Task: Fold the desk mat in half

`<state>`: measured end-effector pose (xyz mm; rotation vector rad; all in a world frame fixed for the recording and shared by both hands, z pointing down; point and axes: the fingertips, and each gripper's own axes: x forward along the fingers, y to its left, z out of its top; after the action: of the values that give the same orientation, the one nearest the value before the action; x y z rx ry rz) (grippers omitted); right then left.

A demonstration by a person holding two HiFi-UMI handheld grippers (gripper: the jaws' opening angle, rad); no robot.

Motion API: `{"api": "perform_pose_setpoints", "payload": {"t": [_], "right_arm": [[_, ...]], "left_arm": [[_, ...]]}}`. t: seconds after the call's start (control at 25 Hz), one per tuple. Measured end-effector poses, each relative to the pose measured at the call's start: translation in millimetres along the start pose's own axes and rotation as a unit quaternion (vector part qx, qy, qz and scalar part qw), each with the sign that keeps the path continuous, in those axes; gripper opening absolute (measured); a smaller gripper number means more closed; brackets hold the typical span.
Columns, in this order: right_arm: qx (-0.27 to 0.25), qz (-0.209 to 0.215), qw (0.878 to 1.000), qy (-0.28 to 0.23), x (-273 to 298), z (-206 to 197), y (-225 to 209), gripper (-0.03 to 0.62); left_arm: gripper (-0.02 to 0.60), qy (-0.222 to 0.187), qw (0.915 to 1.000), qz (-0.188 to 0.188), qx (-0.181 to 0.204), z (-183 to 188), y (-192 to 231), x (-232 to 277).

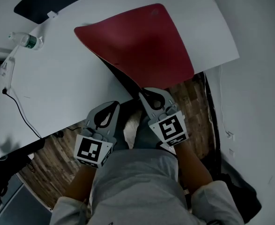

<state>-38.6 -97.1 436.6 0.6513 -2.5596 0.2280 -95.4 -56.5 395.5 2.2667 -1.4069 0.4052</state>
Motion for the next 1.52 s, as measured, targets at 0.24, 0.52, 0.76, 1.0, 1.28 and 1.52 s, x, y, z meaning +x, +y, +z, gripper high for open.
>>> {"api": "perform_pose_setpoints", "payload": {"t": [0.24, 0.52, 0.76, 1.0, 1.28, 1.52], "right_arm": [[0.013, 0.023, 1.0, -0.012, -17.9, -2.0, -40.9, 0.021], [0.022, 0.023, 1.0, -0.002, -38.6, -22.2, -88.2, 0.023], [0.038, 0.005, 0.999, 0.013, -54.2, -48.5, -126.1, 0.023], [0.073, -0.02, 0.997, 0.032, -66.1, -76.2, -157.5, 0.023], [0.089, -0.039, 0.994, 0.041, -73.3, -97.7, -184.4, 0.023], [0.096, -0.047, 0.993, 0.05, -76.4, -109.7, -199.3, 0.023]], "left_arm": [[0.018, -0.012, 0.9997, 0.021, -0.007, 19.8, -23.2, 37.8], [0.018, -0.014, 0.9995, 0.028, -0.008, 29.3, -47.1, 71.5], [0.018, -0.001, 0.9999, 0.013, -0.004, 30.9, -72.1, 99.9], [0.018, 0.012, 0.9999, -0.001, 0.007, 33.5, -88.5, 118.8], [0.018, 0.027, 0.9995, -0.01, 0.015, 28.5, -103.2, 135.1], [0.018, 0.03, 0.9994, -0.009, 0.013, 32.5, -110.6, 147.4]]}}
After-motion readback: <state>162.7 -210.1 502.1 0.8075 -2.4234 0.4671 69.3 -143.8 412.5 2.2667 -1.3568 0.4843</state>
